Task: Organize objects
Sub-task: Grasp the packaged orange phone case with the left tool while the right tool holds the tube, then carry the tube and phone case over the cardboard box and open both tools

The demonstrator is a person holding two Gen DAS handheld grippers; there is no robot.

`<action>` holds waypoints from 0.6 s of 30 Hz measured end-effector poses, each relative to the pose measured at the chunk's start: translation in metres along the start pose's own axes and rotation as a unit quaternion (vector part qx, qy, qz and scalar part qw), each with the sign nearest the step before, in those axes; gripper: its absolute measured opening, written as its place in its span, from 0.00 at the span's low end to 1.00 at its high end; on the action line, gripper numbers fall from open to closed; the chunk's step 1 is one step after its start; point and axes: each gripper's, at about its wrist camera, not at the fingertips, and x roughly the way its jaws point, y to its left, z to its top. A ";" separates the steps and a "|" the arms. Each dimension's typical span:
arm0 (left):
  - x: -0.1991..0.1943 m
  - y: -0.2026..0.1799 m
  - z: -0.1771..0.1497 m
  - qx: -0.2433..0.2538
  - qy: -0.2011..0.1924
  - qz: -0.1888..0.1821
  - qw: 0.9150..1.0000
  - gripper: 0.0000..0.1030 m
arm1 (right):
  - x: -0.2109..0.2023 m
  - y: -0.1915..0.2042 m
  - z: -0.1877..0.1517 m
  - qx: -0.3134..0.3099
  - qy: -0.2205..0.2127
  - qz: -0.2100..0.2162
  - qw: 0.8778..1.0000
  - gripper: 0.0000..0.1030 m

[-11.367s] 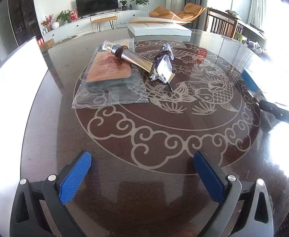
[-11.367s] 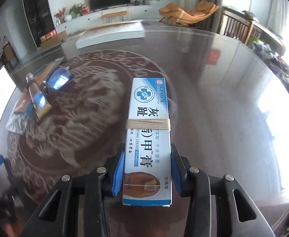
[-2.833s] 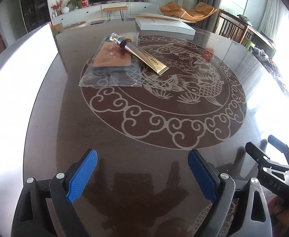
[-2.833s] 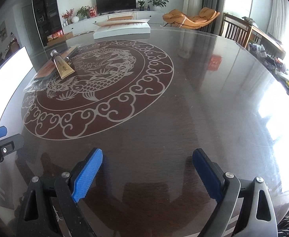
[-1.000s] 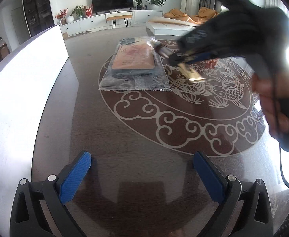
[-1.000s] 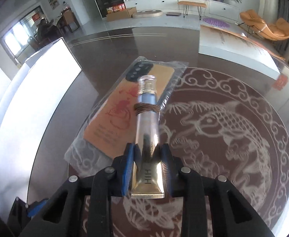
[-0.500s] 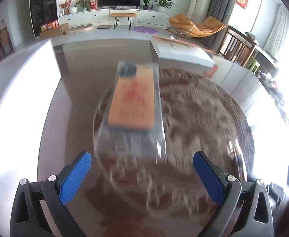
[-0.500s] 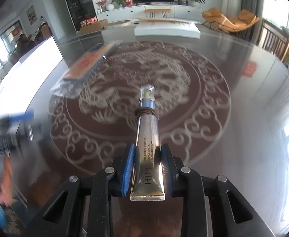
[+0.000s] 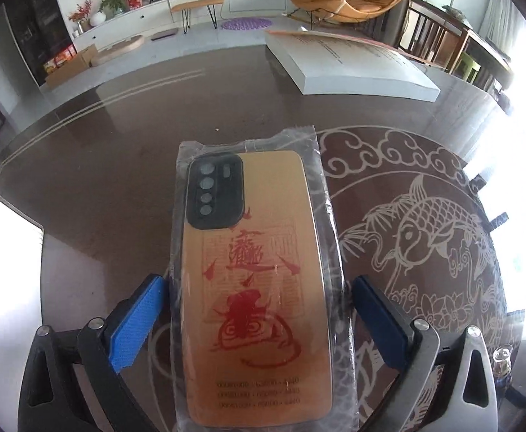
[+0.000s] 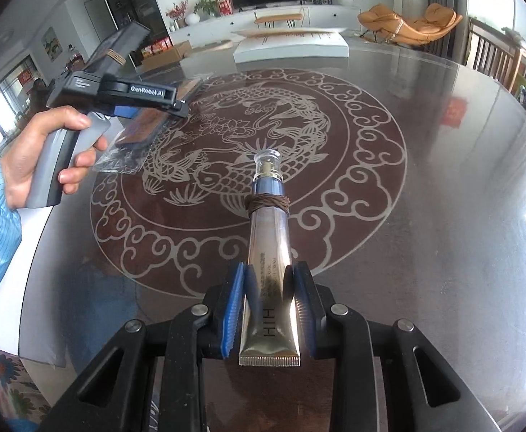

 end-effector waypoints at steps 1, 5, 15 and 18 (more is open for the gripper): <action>-0.006 0.000 -0.002 -0.004 -0.016 0.005 1.000 0.72 | 0.004 0.003 0.007 -0.007 0.010 -0.004 1.000 0.45; -0.014 0.003 -0.017 -0.038 -0.020 0.009 0.999 0.72 | 0.017 0.012 0.028 -0.043 0.041 -0.025 0.998 0.25; -0.171 -0.009 -0.119 -0.065 -0.152 -0.060 0.985 0.72 | -0.053 0.010 0.020 0.025 -0.001 0.055 0.998 0.25; -0.239 0.019 -0.145 -0.069 -0.194 -0.067 0.976 0.72 | -0.082 0.036 0.029 0.016 -0.022 0.085 0.996 0.25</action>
